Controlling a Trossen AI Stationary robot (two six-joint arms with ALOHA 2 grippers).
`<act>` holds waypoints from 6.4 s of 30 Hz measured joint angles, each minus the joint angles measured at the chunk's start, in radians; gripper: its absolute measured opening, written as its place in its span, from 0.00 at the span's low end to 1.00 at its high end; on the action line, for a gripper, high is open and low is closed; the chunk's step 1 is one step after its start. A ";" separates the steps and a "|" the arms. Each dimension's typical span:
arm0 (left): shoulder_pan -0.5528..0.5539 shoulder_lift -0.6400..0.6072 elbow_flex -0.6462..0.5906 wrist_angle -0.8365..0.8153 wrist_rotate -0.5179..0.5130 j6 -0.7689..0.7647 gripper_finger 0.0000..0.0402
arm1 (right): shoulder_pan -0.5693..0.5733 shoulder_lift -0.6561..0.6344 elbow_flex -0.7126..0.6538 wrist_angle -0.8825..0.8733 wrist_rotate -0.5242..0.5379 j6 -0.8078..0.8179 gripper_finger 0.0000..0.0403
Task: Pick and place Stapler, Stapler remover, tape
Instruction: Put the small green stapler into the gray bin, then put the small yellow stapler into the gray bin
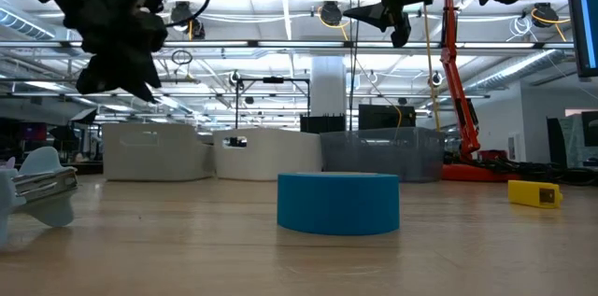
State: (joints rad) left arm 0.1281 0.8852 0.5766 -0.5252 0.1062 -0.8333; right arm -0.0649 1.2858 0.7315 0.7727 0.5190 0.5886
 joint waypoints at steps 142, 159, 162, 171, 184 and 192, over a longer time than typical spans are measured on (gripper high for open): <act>0.022 0.058 0.054 0.047 -0.602 0.270 0.17 | 0.001 0.000 -0.001 -0.023 -0.079 -0.025 0.52; 0.436 0.359 0.055 0.188 -0.364 0.436 0.18 | 0.001 0.000 -0.001 -0.023 -0.077 -0.025 0.52; 0.461 0.386 0.055 0.234 -0.358 0.471 0.18 | 0.001 0.000 -0.001 -0.023 -0.077 -0.025 0.52; 0.503 0.427 0.055 0.285 -0.331 0.543 0.18 | -0.001 0.000 -0.001 -0.023 -0.075 -0.025 0.52; 0.513 0.446 0.057 0.322 -0.323 0.573 0.35 | -0.001 0.000 -0.001 -0.023 -0.074 -0.025 0.52; 0.513 0.445 0.056 0.363 -0.315 0.569 0.50 | -0.001 0.000 -0.001 -0.023 -0.075 -0.025 0.52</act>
State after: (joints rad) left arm 0.6411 1.3304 0.6331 -0.1620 -0.2091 -0.2640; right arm -0.0654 1.2858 0.7307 0.7498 0.4442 0.5638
